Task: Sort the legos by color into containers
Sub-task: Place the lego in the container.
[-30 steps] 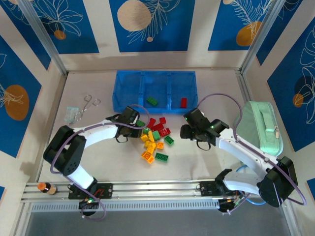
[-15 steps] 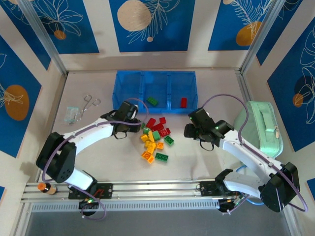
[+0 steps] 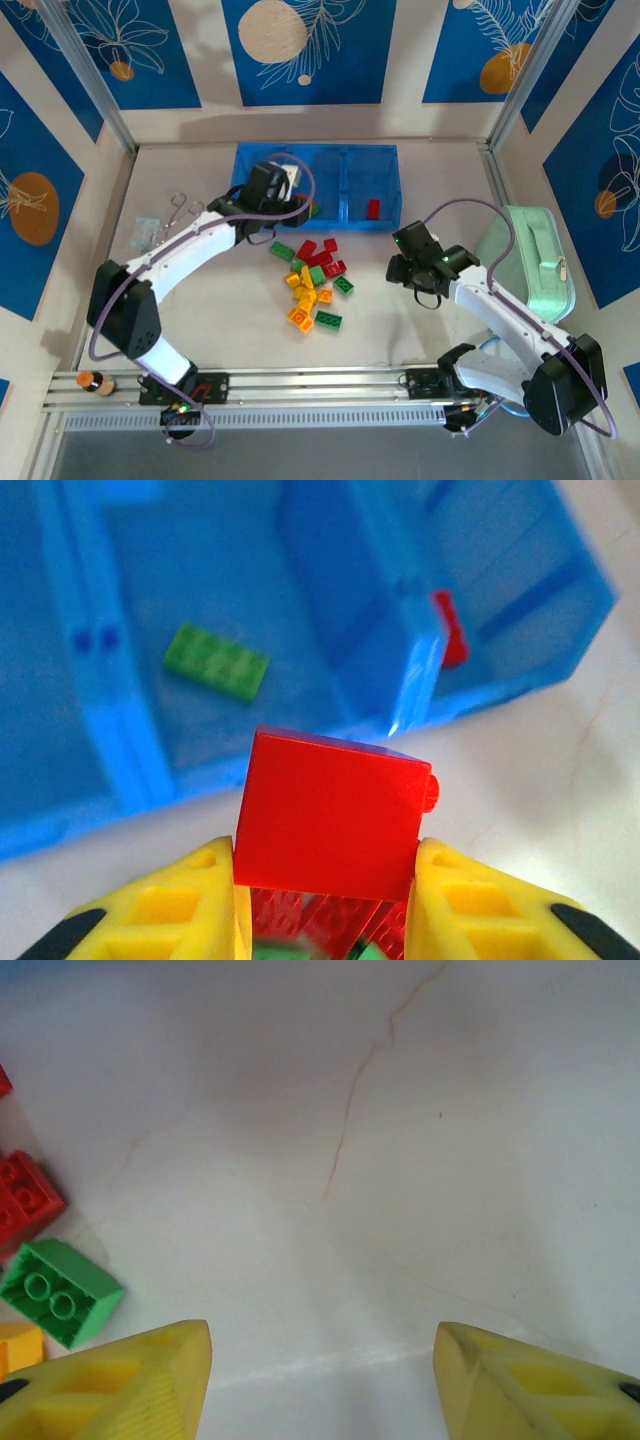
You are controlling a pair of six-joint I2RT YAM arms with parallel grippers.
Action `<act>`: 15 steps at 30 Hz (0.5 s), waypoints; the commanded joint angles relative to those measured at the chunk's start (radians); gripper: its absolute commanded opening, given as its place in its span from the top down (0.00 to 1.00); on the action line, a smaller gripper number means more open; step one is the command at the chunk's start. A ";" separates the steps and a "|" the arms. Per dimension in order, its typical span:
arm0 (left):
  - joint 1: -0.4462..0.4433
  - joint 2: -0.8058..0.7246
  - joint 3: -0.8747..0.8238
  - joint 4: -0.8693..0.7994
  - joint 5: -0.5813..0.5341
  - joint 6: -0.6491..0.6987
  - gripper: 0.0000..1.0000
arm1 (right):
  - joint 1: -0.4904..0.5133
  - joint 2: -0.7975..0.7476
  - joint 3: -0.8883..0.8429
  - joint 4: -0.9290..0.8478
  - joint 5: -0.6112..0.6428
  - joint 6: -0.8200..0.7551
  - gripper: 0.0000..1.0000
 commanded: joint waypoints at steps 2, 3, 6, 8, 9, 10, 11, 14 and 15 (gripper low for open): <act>-0.050 0.151 0.196 -0.017 0.050 0.057 0.64 | -0.001 -0.031 -0.034 0.006 -0.061 0.010 0.39; -0.057 0.197 0.257 -0.036 0.056 0.062 0.64 | -0.001 -0.037 -0.038 0.012 -0.067 0.011 0.39; -0.080 0.331 0.422 -0.092 0.055 0.073 0.65 | 0.004 -0.052 -0.046 0.019 -0.079 0.013 0.39; -0.088 0.405 0.524 -0.130 0.052 0.080 0.65 | 0.006 -0.062 -0.047 0.017 -0.082 0.011 0.39; -0.091 0.443 0.573 -0.149 0.052 0.084 0.65 | 0.007 -0.067 -0.049 0.017 -0.085 0.010 0.39; -0.094 0.479 0.619 -0.162 0.052 0.086 0.65 | 0.007 -0.073 -0.051 0.018 -0.089 0.009 0.39; -0.095 0.510 0.657 -0.174 0.052 0.086 0.64 | 0.007 -0.077 -0.054 0.019 -0.094 0.006 0.39; -0.095 0.619 0.807 -0.242 0.054 0.092 0.64 | 0.008 -0.084 -0.062 0.026 -0.109 0.005 0.39; -0.096 0.658 0.864 -0.272 0.054 0.096 0.64 | 0.010 -0.085 -0.065 0.026 -0.110 0.006 0.39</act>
